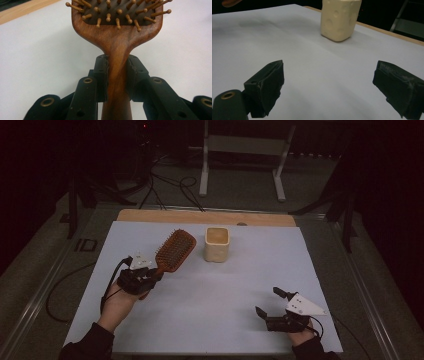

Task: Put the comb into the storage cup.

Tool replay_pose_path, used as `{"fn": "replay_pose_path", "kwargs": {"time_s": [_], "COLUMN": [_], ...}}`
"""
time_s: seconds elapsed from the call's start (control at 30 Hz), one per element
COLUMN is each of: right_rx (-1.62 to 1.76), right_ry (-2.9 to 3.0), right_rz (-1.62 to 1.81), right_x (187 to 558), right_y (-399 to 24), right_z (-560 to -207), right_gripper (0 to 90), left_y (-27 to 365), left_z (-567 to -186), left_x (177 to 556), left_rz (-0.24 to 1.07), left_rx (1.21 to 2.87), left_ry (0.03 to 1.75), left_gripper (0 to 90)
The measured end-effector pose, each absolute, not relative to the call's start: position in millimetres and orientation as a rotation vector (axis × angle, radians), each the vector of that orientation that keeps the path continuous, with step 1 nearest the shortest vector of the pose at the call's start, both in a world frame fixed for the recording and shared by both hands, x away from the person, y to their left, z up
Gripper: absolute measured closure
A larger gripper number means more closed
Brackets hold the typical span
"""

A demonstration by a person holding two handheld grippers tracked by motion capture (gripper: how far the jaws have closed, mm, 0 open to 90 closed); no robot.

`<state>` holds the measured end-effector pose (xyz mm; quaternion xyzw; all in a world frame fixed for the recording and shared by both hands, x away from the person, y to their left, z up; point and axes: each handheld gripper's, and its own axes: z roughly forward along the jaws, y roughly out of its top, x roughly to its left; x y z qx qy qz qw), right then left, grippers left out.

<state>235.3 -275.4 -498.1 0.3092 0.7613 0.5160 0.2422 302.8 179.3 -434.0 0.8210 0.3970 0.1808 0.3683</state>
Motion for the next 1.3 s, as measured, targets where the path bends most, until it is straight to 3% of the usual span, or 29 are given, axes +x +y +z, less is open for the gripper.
{"fn": "replay_pose_path", "kwargs": {"time_s": [0.8, 1.07, 1.3], "right_rx": [0.932, 0.994, 0.849], "right_ry": [2.06, 1.989, 2.007], "right_rz": [1.365, 1.404, 1.459], "right_x": [236.3, 239.4, 250.6], "right_y": [-271.8, -261.4, -233.5], "right_z": [-492.5, -455.4, -409.1], "right_gripper": [9.4, 9.4, 9.4], "left_y": [137.6, 126.3, 120.1], "left_z": [-450.4, -453.2, -460.9], "left_x": [293.2, 284.6, 278.6], "left_rz": [0.44, 0.445, 0.43], "left_rx": [2.0, 1.983, 1.981], "left_ry": [0.91, 0.867, 0.846], "left_gripper": [73.2, 73.1, 73.2]}}
